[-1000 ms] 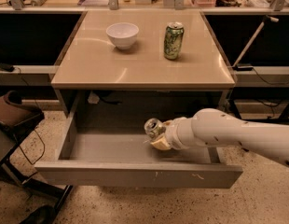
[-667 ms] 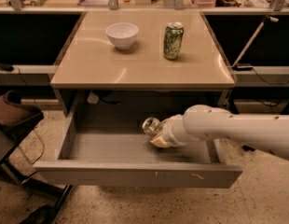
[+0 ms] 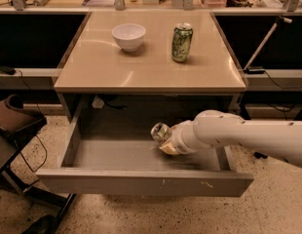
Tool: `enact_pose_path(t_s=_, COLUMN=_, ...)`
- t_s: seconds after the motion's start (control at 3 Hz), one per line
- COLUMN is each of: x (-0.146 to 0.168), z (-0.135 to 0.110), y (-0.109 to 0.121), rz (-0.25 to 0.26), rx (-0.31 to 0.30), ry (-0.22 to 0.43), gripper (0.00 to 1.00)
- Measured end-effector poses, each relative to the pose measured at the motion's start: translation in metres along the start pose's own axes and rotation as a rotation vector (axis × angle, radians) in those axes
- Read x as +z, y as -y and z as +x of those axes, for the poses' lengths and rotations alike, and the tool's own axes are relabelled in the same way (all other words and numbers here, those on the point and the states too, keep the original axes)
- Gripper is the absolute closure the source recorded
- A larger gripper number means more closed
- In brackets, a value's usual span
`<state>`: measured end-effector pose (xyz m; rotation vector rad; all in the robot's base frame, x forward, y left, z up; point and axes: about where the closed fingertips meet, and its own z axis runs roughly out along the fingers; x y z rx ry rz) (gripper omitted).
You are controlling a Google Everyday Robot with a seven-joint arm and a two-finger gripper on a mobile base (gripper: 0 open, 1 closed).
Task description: Place 7up can into top drawer
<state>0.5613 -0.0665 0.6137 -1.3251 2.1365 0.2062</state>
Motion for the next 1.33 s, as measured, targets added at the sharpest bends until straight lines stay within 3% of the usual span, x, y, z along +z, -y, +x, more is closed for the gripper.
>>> enact_pose_path(t_s=0.67, x=0.0000, z=0.0000, y=0.0000, rz=0.000, rx=0.000, ry=0.000, gripper=0.11)
enact_pose_path(t_s=1.0, x=0.0000, z=0.0000, y=0.0000, rz=0.000, rx=0.000, ry=0.000, gripper=0.00)
enact_pose_path(t_s=1.33, x=0.0000, z=0.0000, y=0.0000, rz=0.000, rx=0.000, ry=0.000, gripper=0.00)
